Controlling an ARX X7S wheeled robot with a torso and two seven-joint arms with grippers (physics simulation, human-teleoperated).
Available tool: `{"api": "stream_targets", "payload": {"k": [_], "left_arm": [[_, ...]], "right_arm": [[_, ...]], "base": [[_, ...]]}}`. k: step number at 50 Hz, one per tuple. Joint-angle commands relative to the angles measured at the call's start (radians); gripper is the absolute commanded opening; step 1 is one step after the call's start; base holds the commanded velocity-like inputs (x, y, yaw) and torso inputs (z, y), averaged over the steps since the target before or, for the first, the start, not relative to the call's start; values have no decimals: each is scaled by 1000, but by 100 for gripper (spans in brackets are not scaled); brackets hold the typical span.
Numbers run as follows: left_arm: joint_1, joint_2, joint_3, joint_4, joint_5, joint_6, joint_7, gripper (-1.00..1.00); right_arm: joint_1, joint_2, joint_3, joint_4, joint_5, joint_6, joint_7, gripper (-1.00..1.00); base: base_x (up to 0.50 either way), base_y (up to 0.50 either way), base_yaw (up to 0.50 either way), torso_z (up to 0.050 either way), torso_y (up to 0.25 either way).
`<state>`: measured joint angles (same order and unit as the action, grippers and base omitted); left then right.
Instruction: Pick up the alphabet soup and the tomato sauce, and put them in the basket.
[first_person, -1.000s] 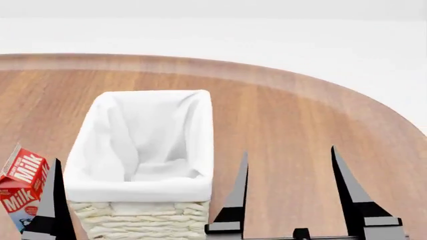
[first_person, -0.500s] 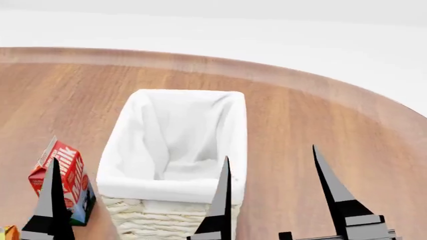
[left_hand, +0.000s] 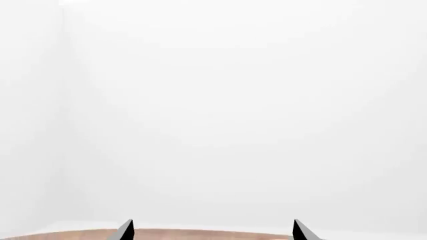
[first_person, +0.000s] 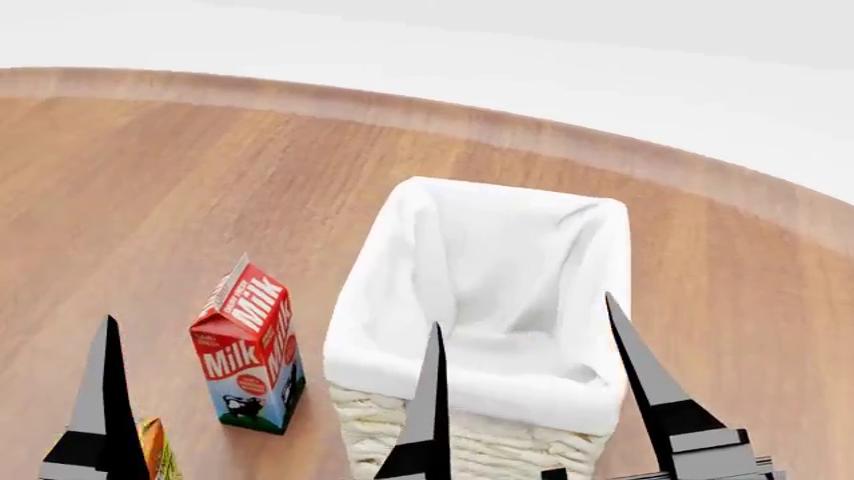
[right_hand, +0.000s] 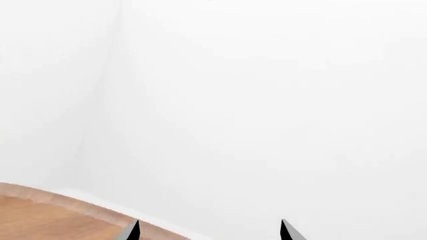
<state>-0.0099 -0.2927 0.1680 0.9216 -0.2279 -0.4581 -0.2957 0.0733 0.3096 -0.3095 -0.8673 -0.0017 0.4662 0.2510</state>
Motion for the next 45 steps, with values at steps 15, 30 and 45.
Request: {"api": "stream_targets", "payload": {"k": [15,30,45], "left_arm": [[4,-15,5,-7,-19,13,-4,100],[-2,-27,9,1,-35,-1,-13,100],[-2,-36,8,7,-47,4,-25,100]], "right_arm": [[12,3,-15,14,6,21,3,100],[17,3,-16,14,19,30,5,100],[18,8,-18,15,21,30,11,100]], "base": [[-13,41,333,0,0],[0,0,0,45,0],[0,0,0,48,0]]}}
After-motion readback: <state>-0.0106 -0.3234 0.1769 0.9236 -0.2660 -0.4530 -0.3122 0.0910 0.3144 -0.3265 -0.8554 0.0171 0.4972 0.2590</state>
